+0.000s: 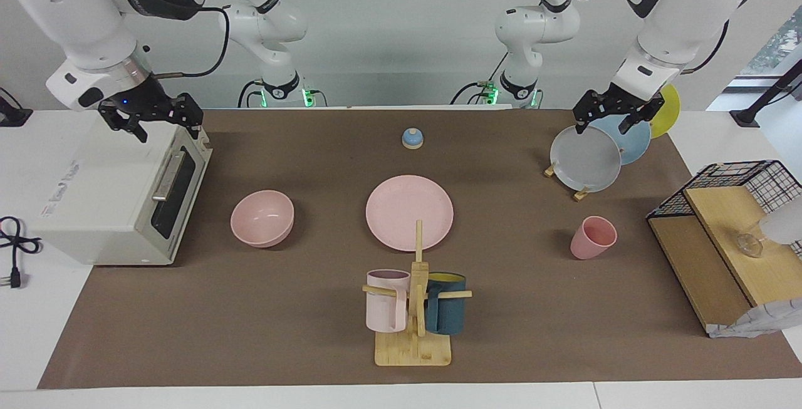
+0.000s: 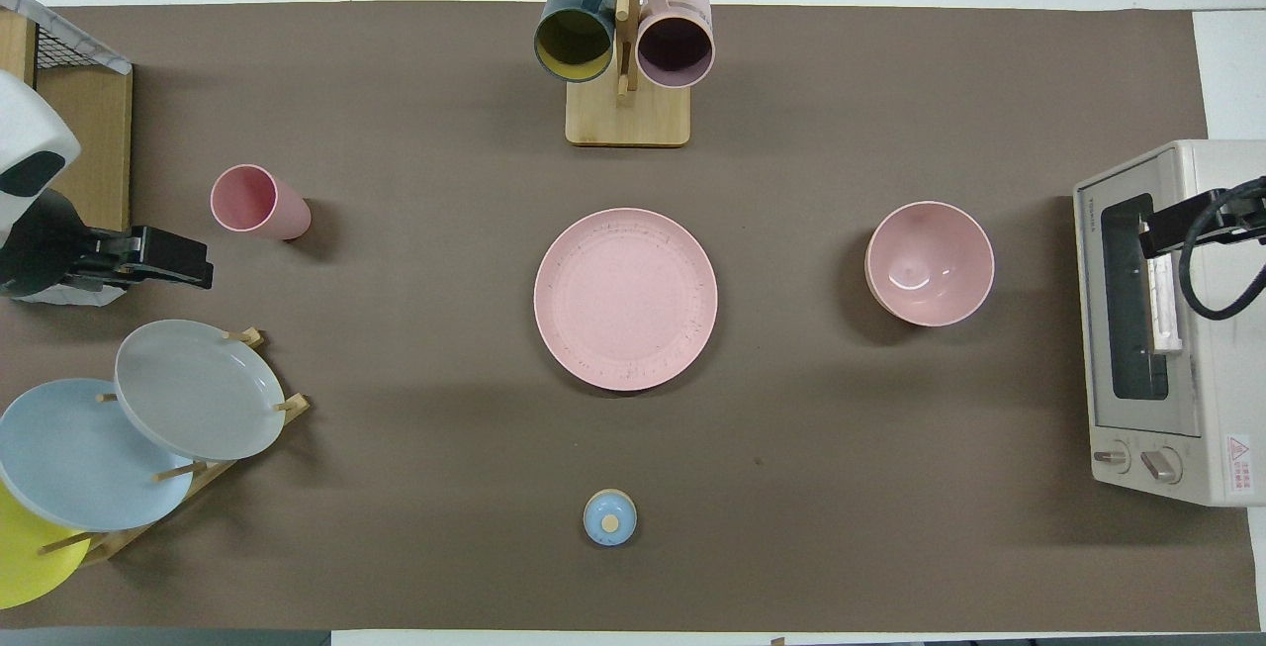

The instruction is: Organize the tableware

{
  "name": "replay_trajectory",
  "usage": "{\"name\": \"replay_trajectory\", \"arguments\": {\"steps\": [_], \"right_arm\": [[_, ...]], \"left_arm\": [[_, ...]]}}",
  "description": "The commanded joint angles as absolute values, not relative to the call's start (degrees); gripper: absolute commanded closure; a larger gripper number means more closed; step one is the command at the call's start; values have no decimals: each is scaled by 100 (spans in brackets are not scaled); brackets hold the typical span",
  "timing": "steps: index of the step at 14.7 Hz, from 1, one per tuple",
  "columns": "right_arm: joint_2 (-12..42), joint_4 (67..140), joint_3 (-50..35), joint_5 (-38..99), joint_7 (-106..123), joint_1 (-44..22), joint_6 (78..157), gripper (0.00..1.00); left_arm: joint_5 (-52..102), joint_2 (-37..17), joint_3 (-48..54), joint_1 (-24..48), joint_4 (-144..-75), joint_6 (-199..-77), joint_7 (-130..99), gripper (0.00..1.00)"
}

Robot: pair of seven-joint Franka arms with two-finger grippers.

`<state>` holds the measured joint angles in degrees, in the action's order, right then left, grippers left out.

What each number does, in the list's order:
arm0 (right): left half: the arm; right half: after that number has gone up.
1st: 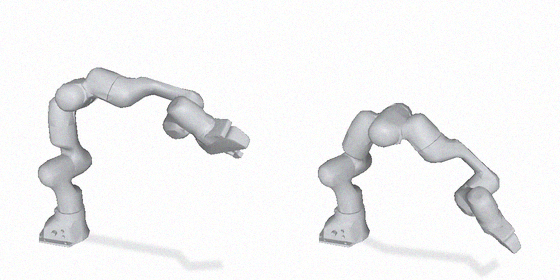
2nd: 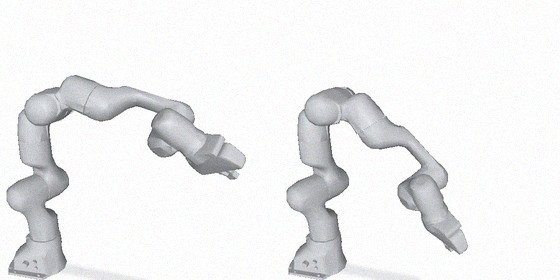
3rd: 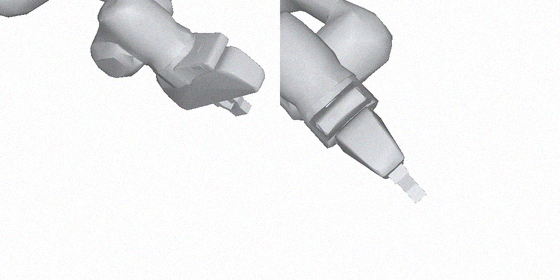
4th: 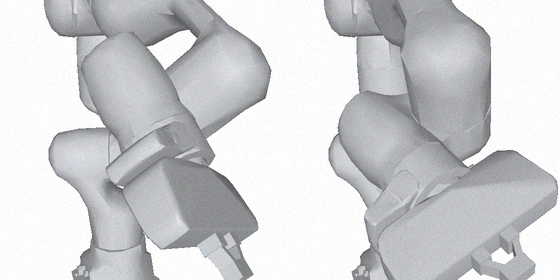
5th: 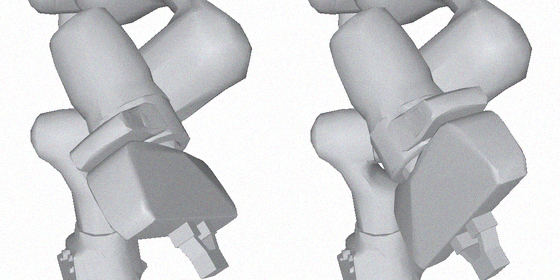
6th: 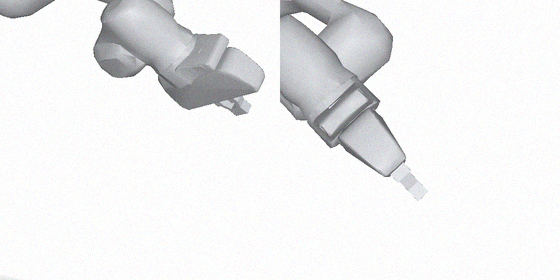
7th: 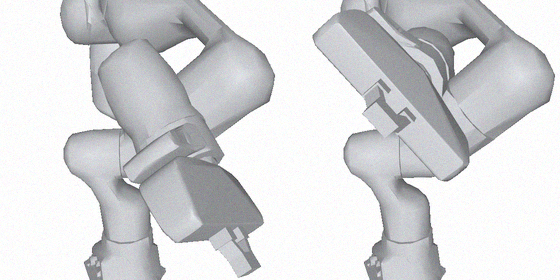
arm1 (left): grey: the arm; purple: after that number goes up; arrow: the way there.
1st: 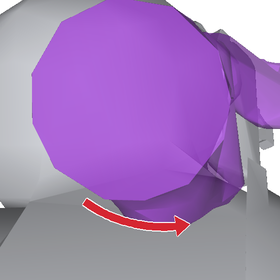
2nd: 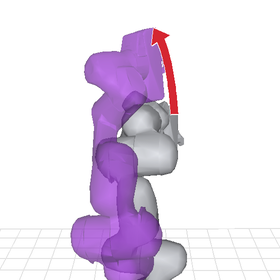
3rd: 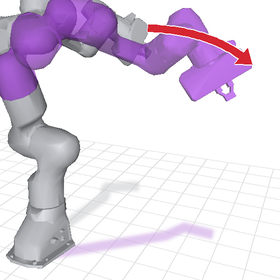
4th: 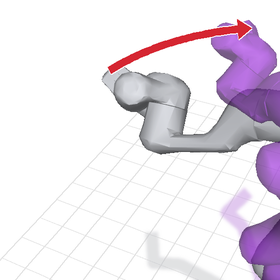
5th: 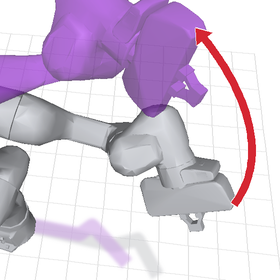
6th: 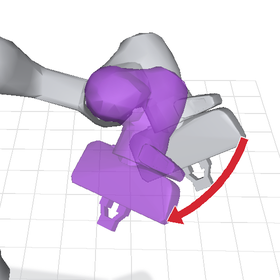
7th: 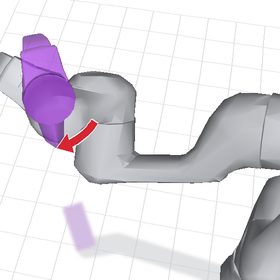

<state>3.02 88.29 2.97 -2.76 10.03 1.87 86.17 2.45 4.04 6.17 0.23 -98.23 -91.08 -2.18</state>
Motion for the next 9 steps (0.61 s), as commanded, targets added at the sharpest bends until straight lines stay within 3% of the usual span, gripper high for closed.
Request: {"name": "replay_trajectory", "arguments": {"steps": [1,9], "right_arm": [[334,8754,237,-229,1055,281,8543,0],[281,8728,237,-18,720,290,8561,0]], "left_arm": [[123,492,668,-44,-9861,-9088,-246,0],[123,492,668,-44,-9853,-9088,-246,0]]}}
